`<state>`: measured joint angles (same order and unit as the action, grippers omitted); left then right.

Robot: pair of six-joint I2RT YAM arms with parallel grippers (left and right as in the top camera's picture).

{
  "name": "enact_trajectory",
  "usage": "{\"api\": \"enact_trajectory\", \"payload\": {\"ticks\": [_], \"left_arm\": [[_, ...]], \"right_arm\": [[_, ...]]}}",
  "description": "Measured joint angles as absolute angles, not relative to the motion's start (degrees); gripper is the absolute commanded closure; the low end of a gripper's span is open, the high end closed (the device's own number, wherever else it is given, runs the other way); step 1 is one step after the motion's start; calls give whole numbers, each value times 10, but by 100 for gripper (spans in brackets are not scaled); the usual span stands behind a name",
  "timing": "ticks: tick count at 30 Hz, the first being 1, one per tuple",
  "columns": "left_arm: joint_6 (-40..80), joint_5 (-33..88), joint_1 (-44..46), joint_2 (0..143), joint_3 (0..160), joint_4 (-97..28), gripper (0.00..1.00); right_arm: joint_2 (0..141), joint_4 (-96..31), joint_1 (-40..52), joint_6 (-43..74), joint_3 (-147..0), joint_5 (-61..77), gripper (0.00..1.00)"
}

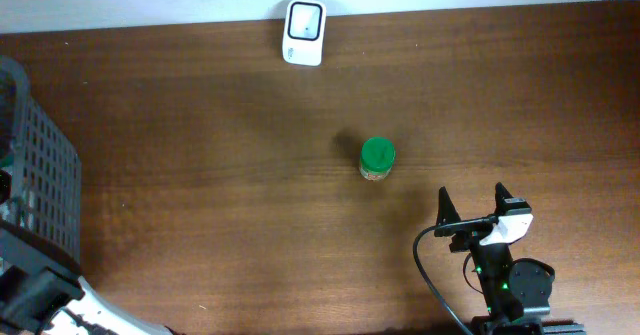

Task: Scan the item barcode
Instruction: 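Return the left gripper into the basket toward the white tube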

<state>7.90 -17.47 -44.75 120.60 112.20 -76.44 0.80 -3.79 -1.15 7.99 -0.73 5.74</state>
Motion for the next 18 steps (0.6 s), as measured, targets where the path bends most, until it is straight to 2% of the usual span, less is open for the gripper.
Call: {"api": "enact_trajectory", "payload": {"ticks": [2, 5, 12, 18], "left_arm": [[69, -176, -448, 1206, 1074, -737, 16], [62, -178, -448, 1206, 1044, -715, 26], [59, -181, -448, 1206, 1039, -712, 32], [58, -183, -448, 1206, 1006, -687, 31]], "right_arm": [[8, -38, -11, 80, -7, 57, 2], [8, -38, -11, 80, -7, 57, 2], [8, -38, -11, 80, -7, 57, 2], [8, -38, -11, 80, -7, 57, 2]]}}
